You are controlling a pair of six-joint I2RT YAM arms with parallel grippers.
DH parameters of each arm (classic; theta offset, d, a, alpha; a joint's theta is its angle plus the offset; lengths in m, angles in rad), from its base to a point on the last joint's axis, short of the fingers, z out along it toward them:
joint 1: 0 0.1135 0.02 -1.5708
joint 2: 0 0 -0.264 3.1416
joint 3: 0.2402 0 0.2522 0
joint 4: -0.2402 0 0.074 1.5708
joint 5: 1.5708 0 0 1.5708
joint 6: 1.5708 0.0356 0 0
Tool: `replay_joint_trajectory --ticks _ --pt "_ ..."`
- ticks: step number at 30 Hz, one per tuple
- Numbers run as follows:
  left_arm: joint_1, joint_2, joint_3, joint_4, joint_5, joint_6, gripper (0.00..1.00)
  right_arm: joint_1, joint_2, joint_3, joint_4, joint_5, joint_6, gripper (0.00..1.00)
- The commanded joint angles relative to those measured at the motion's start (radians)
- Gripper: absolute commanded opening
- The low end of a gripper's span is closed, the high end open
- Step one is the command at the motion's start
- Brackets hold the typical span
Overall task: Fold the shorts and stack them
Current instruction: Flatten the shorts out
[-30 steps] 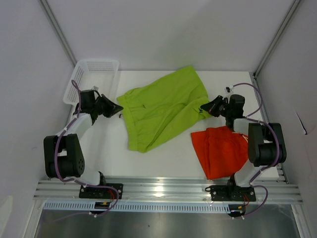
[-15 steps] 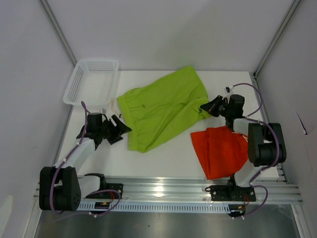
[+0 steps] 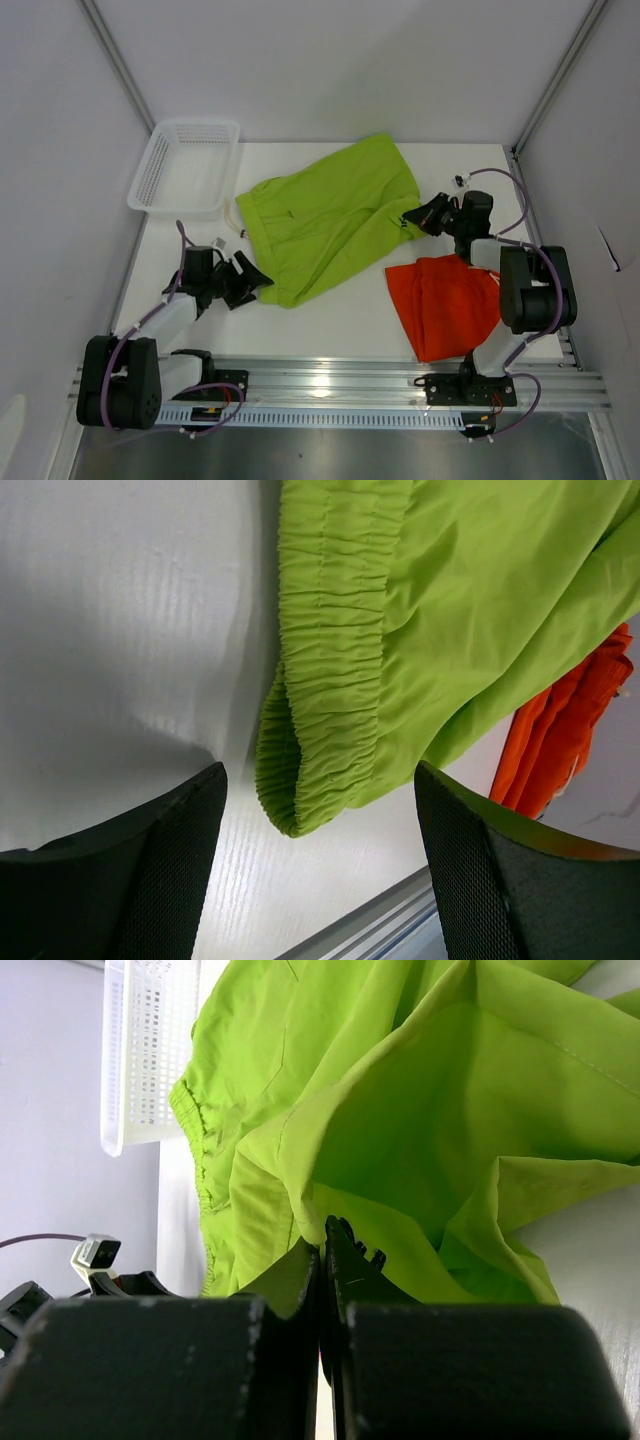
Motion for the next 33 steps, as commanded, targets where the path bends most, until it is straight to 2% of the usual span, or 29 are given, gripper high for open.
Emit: replay_joint_trajectory --ticks 1,9,18,27,29,30,33 --pt "-0.012 -0.027 -0.009 0.075 0.039 0.011 0.78 0.001 0.010 0.007 0.059 -0.019 0.002 0.00" --pt "-0.027 -0.093 -0.026 0.098 0.025 0.025 0.78 -0.001 0.021 0.010 0.065 -0.028 0.009 0.00" --pt "-0.061 0.052 -0.048 0.260 0.113 -0.004 0.77 -0.001 0.031 0.012 0.070 -0.036 0.014 0.00" --pt "-0.079 0.065 -0.080 0.407 0.160 -0.033 0.75 -0.001 0.042 0.015 0.077 -0.043 0.022 0.00" --pt "-0.085 0.071 -0.086 0.434 0.170 -0.041 0.64 -0.001 0.042 0.015 0.079 -0.045 0.022 0.00" --pt "-0.088 0.075 -0.085 0.447 0.174 -0.041 0.55 -0.001 0.044 0.015 0.079 -0.046 0.022 0.00" --pt "-0.093 0.114 -0.089 0.489 0.200 -0.044 0.49 -0.001 0.047 0.016 0.080 -0.048 0.023 0.00"
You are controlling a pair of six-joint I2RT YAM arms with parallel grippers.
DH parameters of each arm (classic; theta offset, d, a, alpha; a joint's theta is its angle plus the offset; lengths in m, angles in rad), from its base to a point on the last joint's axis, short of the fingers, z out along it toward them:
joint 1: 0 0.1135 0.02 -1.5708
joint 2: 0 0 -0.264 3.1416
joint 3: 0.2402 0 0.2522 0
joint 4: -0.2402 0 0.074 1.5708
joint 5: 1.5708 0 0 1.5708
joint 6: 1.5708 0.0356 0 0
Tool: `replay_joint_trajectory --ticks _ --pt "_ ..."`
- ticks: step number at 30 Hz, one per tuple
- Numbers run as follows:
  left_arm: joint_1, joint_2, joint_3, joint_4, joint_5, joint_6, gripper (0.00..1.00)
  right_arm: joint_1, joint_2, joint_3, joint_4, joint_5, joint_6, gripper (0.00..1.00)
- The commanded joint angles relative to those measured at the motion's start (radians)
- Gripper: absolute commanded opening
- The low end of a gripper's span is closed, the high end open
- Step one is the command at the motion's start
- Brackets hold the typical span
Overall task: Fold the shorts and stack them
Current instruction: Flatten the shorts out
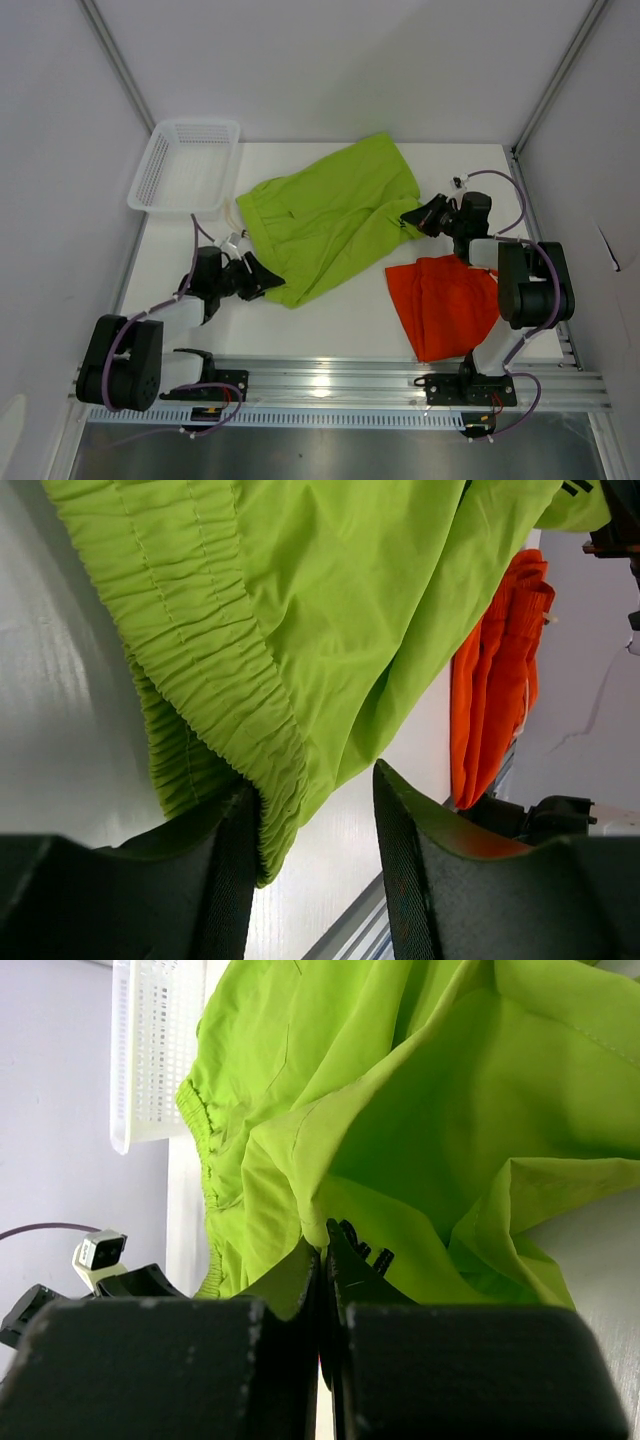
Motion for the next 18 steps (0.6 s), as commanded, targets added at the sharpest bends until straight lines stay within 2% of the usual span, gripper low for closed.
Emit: replay_joint_trajectory --ticks 1,4,8,11,12,14,18 --pt "-0.017 0.042 -0.005 0.118 0.060 -0.007 0.49 -0.001 0.011 0.016 0.045 -0.019 0.000 0.00" --pt "-0.032 0.114 0.003 0.143 0.074 -0.007 0.56 -0.001 0.011 0.016 0.045 -0.019 0.000 0.00" --pt "-0.038 0.213 0.011 0.195 0.100 -0.021 0.54 -0.001 0.015 0.016 0.045 -0.020 0.003 0.00" --pt "-0.038 0.204 0.032 0.146 0.079 -0.003 0.33 -0.001 0.012 0.016 0.045 -0.022 0.001 0.00" --pt "-0.038 0.175 0.046 0.096 0.044 0.005 0.18 0.001 0.012 0.015 0.046 -0.023 0.001 0.00" --pt "-0.038 0.142 0.063 0.033 0.008 0.031 0.01 -0.001 0.011 0.015 0.046 -0.023 0.003 0.00" --pt "-0.040 0.067 0.117 -0.118 -0.012 0.020 0.00 0.001 -0.007 0.010 0.045 -0.022 -0.002 0.00"
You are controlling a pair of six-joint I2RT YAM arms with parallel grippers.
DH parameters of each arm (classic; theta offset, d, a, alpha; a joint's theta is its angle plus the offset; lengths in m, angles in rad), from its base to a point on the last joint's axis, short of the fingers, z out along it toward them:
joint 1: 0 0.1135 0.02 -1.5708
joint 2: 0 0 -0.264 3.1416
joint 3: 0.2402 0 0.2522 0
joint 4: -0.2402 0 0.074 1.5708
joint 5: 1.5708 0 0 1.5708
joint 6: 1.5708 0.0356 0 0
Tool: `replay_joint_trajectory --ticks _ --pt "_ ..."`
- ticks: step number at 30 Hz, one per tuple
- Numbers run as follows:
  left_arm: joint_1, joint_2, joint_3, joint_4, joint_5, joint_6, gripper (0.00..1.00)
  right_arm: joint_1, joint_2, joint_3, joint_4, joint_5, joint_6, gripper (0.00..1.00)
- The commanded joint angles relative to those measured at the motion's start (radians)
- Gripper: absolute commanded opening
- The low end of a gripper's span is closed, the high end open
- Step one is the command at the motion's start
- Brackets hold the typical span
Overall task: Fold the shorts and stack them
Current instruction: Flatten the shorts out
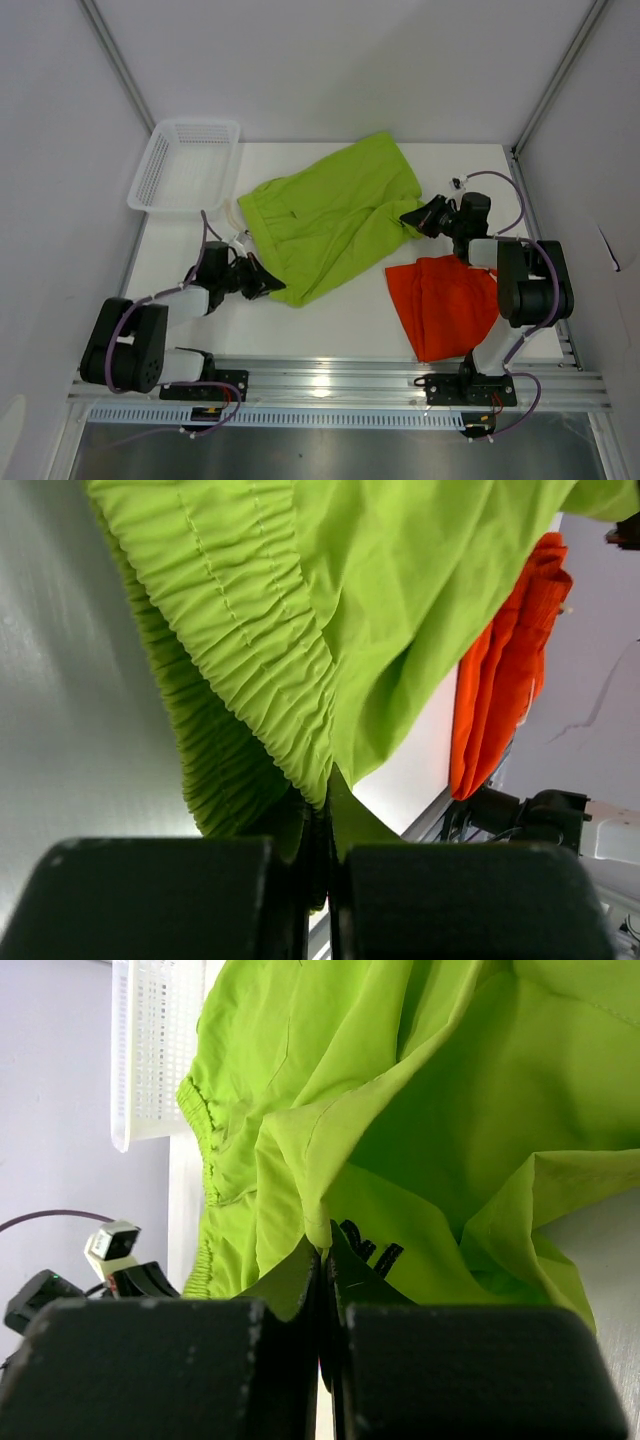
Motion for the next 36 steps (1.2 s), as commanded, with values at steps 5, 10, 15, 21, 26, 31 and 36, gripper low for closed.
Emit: replay_joint_trajectory --ticks 5,10,15,21,26,31,36 --pt "0.042 -0.206 0.134 -0.298 -0.068 -0.041 0.00 0.001 -0.086 0.002 -0.006 0.025 -0.040 0.00" --pt "0.209 -0.267 0.235 -0.481 -0.091 -0.057 0.00 -0.043 -0.129 -0.019 -0.009 0.042 -0.042 0.00" --pt "0.349 -0.096 0.404 -0.618 -0.111 -0.067 0.00 -0.048 -0.138 -0.025 0.003 0.048 -0.036 0.00" --pt "0.362 0.151 0.613 -0.613 -0.057 -0.110 0.00 -0.050 -0.034 0.031 0.056 0.031 0.007 0.00" --pt "0.363 0.291 0.740 -0.541 -0.076 -0.132 0.00 -0.051 0.093 0.102 0.089 0.000 0.046 0.00" --pt "0.357 0.398 0.769 -0.428 -0.036 -0.166 0.00 -0.051 0.135 0.143 0.082 -0.001 0.058 0.00" --pt "0.291 0.490 0.829 -0.405 -0.047 -0.137 0.02 -0.053 0.124 0.170 0.034 0.019 0.027 0.00"
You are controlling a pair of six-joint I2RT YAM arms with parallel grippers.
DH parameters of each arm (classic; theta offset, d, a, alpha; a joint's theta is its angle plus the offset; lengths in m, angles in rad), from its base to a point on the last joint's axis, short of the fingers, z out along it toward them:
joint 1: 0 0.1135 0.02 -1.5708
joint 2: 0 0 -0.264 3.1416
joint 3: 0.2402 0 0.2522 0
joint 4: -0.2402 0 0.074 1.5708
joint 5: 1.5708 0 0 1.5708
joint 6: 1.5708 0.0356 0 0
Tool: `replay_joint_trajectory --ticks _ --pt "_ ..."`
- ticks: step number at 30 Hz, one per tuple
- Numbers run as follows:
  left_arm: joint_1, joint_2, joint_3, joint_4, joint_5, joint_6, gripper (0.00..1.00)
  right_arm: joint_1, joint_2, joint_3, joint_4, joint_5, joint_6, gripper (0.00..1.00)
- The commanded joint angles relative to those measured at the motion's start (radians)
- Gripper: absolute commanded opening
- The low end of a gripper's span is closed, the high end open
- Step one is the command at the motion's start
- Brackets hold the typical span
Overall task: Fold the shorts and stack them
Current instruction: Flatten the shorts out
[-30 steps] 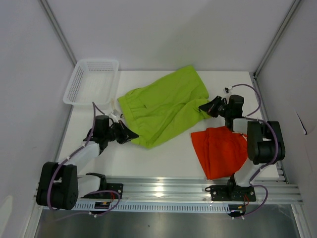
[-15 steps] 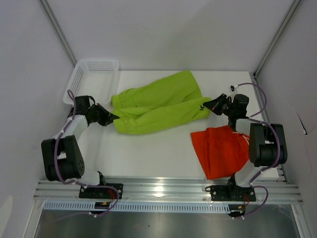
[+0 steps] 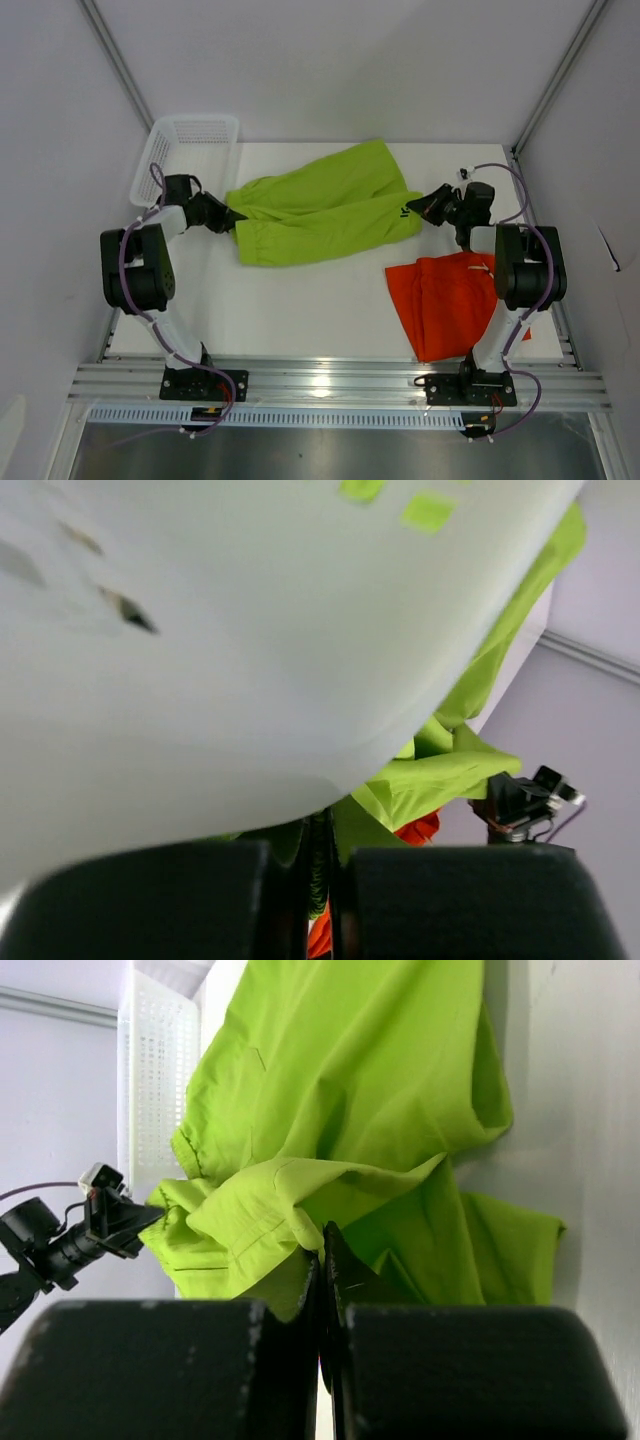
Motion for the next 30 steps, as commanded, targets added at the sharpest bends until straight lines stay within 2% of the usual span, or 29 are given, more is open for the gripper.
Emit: replay_joint_trajectory --ticks 1,3,4,6,7,9,13,19,26,30 --pt "-0.062 0.054 0.088 0.052 0.020 0.008 0.08 -0.007 -0.017 0.037 0.009 0.009 -0.024 0.00" --pt "-0.072 0.077 0.095 0.064 0.032 0.022 0.16 -0.007 -0.019 0.025 0.003 0.019 -0.033 0.00" --pt "-0.076 0.082 0.088 0.080 0.035 0.023 0.35 -0.007 -0.021 0.019 0.009 0.022 -0.036 0.00" --pt "-0.075 0.065 0.066 0.097 0.037 0.035 0.53 -0.007 -0.017 -0.003 0.020 0.022 -0.034 0.00" --pt "-0.075 0.054 0.050 0.093 0.013 0.048 0.67 -0.007 -0.017 -0.012 0.037 0.023 -0.034 0.00" --pt "-0.079 0.013 0.038 0.073 -0.010 0.064 0.76 -0.007 -0.011 -0.018 0.046 0.022 -0.028 0.00" --pt "-0.095 -0.052 0.016 0.061 -0.018 0.110 0.79 -0.008 -0.016 -0.017 0.042 0.020 -0.031 0.00" --pt "-0.118 -0.154 -0.106 0.114 -0.032 0.135 0.80 -0.016 -0.007 -0.024 0.061 0.006 -0.021 0.00" --pt "-0.130 -0.269 -0.276 0.209 -0.089 0.181 0.80 -0.024 0.001 -0.028 0.088 -0.015 0.002 0.00" --pt "-0.133 -0.270 -0.361 0.309 -0.087 0.189 0.79 -0.025 0.002 -0.029 0.098 -0.021 0.009 0.00"
